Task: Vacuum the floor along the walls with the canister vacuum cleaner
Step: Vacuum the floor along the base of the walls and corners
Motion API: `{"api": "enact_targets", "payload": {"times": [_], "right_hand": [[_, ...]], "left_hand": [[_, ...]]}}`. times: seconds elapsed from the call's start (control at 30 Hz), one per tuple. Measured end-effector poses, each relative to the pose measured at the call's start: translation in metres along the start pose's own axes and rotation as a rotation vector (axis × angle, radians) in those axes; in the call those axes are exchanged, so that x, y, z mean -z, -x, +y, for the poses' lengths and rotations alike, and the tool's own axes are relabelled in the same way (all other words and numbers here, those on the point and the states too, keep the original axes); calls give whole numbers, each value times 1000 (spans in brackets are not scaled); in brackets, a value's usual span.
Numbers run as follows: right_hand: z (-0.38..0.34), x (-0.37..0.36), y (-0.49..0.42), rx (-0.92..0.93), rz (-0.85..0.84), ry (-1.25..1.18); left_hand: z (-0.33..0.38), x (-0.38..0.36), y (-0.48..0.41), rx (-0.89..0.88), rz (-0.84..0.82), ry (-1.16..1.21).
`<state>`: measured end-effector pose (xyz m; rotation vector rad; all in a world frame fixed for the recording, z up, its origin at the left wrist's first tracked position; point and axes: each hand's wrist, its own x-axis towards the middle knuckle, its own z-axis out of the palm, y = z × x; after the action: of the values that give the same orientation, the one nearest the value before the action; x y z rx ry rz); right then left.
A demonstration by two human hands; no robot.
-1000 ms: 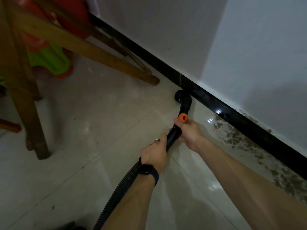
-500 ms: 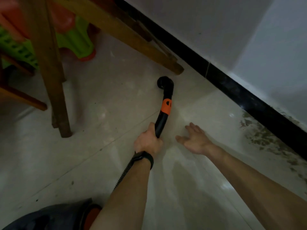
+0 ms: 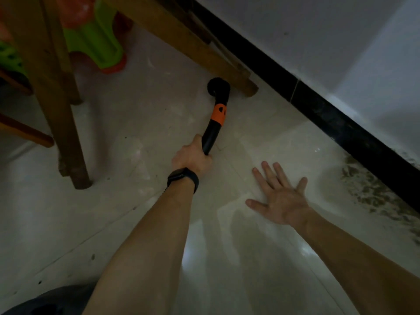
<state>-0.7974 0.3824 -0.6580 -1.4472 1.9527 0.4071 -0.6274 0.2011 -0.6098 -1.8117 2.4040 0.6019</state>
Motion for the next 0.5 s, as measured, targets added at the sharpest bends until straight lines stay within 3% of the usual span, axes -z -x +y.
{"api": "enact_targets", "payload": {"times": [0.2, 0.37, 0.5], "right_hand": [[2, -14, -7, -13, 40, -10], [2, -8, -9, -17, -11, -26], [1, -3, -6, -19, -55, -34]], "left_hand": [[-16, 3, -20, 16, 28, -63], [-21, -5, -8, 71, 27, 158], [-19, -23, 28, 41, 2, 152]]}}
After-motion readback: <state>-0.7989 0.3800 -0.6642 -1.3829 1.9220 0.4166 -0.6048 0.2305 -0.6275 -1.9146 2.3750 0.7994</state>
